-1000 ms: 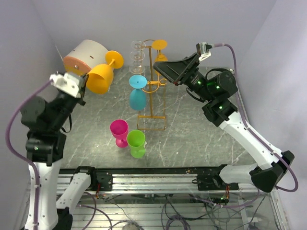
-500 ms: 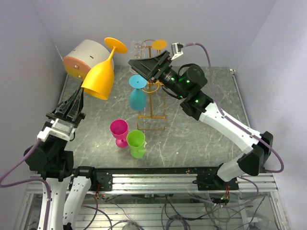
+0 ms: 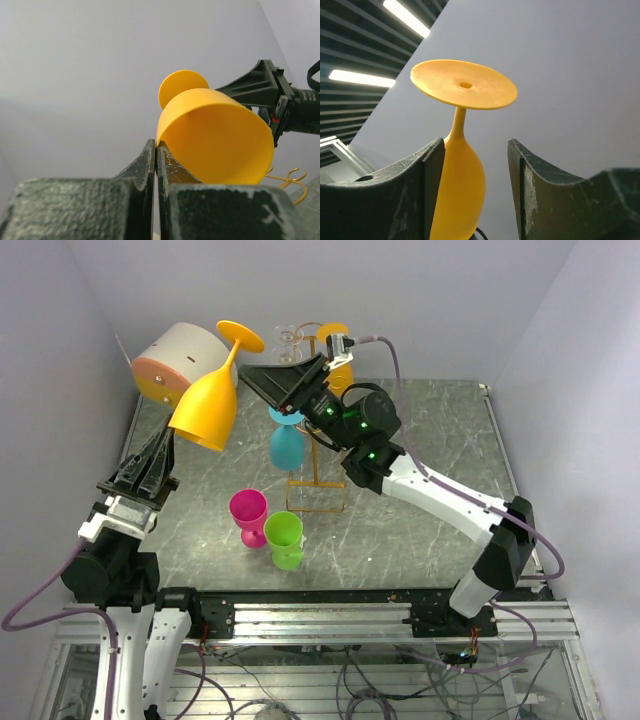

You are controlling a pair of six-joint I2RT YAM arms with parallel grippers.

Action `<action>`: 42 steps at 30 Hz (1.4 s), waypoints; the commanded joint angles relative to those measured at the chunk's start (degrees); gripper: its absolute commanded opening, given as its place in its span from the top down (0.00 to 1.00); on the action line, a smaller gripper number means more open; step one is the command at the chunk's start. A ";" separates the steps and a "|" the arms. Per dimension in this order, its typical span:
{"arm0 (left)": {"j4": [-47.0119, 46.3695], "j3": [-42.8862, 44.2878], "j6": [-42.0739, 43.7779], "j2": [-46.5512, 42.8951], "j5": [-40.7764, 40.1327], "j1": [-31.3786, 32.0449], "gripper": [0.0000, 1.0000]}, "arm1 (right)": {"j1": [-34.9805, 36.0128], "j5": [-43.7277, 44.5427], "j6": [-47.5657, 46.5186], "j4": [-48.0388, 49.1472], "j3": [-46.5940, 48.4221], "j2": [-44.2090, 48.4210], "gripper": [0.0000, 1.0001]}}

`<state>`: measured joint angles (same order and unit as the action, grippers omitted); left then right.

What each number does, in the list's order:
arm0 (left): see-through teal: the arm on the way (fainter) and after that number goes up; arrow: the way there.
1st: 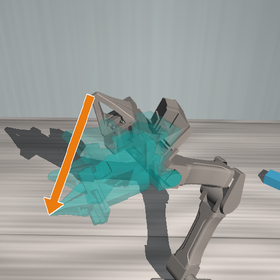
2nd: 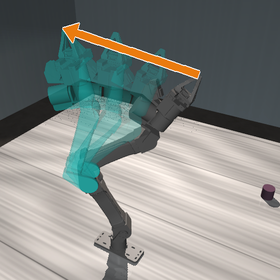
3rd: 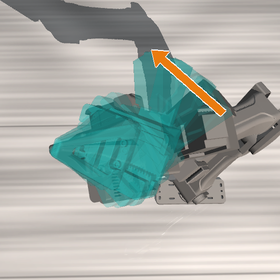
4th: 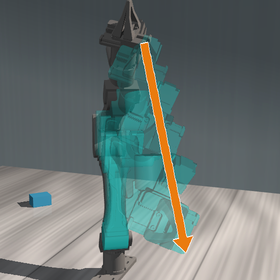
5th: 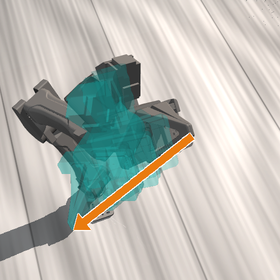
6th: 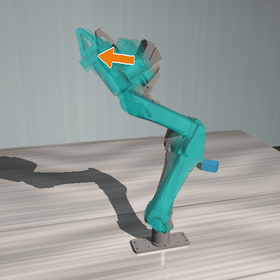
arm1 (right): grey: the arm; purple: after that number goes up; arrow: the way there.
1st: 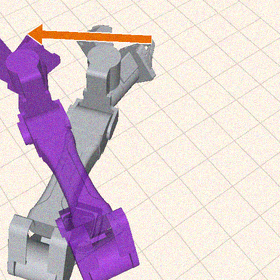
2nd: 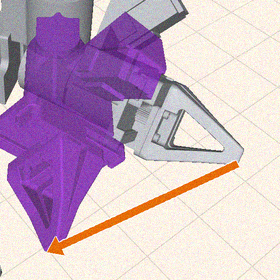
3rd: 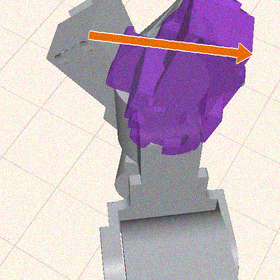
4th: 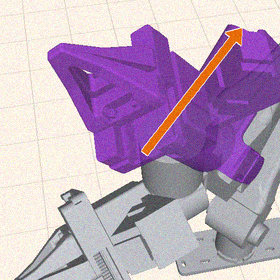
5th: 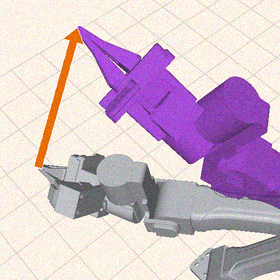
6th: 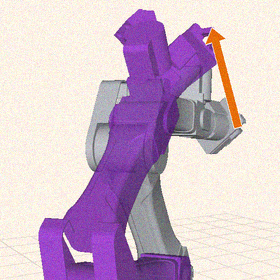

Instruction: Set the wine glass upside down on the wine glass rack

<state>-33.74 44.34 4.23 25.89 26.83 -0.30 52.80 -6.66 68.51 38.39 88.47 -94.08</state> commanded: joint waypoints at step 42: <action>-7.51 -1.95 -4.31 4.26 3.93 -0.76 0.93 | 2.46 1.17 7.35 26.10 3.87 -10.56 0.72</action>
<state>-40.29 42.89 0.40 29.69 28.77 -0.56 54.61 -4.47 75.66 60.60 91.22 -103.98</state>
